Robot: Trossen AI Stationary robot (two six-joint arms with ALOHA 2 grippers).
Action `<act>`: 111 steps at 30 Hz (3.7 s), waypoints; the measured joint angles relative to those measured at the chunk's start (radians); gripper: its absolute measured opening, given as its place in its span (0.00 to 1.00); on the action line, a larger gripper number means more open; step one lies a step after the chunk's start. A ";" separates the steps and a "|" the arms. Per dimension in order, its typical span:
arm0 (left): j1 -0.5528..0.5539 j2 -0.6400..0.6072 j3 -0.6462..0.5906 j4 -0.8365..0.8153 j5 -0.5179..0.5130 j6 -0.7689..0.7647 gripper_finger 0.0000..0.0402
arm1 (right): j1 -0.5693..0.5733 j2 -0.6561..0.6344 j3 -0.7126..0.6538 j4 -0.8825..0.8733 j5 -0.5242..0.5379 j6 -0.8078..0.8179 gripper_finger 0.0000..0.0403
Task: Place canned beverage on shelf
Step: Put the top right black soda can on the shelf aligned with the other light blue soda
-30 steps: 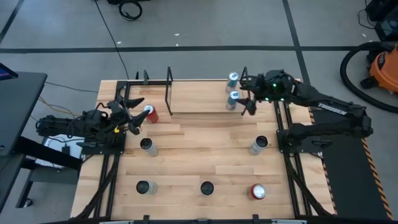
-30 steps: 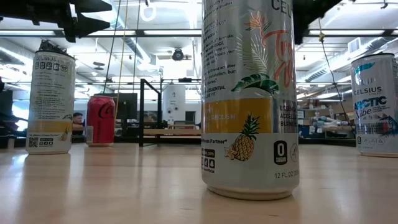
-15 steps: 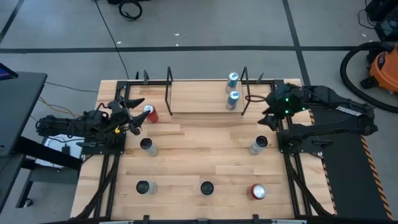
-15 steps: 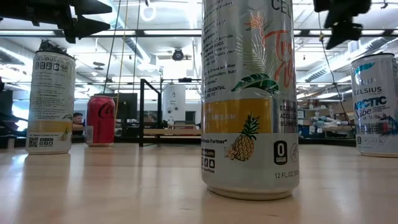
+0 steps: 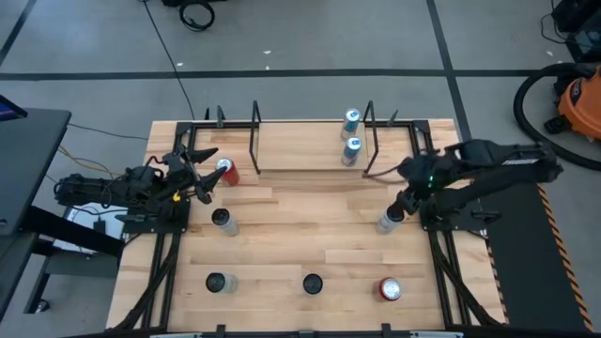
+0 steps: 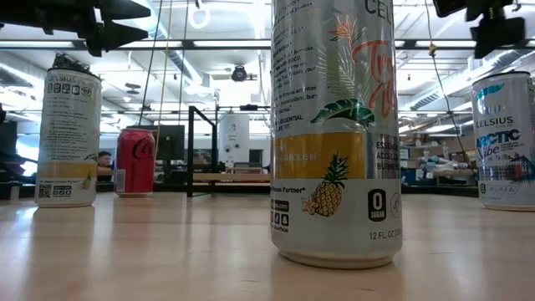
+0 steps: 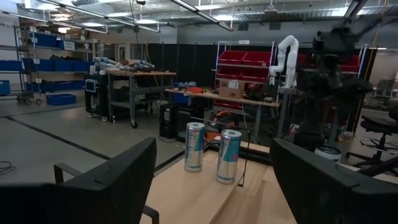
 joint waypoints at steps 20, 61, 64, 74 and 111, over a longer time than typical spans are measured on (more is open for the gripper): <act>0.000 0.000 0.000 0.005 0.000 0.000 0.79 | 0.231 0.261 0.003 -0.107 0.125 0.433 0.79; 0.000 0.000 0.000 0.070 0.000 0.071 0.79 | 0.201 0.324 -0.039 -0.130 0.152 0.364 0.63; 0.000 0.000 0.000 0.070 0.000 0.071 0.79 | 0.201 0.324 -0.038 -0.131 0.149 0.360 0.63; 0.000 0.000 0.000 0.073 0.000 0.072 0.79 | 0.126 0.326 0.103 -0.135 0.175 0.220 0.63; 0.000 0.000 0.000 0.077 0.000 0.108 0.79 | -0.655 0.808 1.036 -0.037 0.109 -0.994 0.63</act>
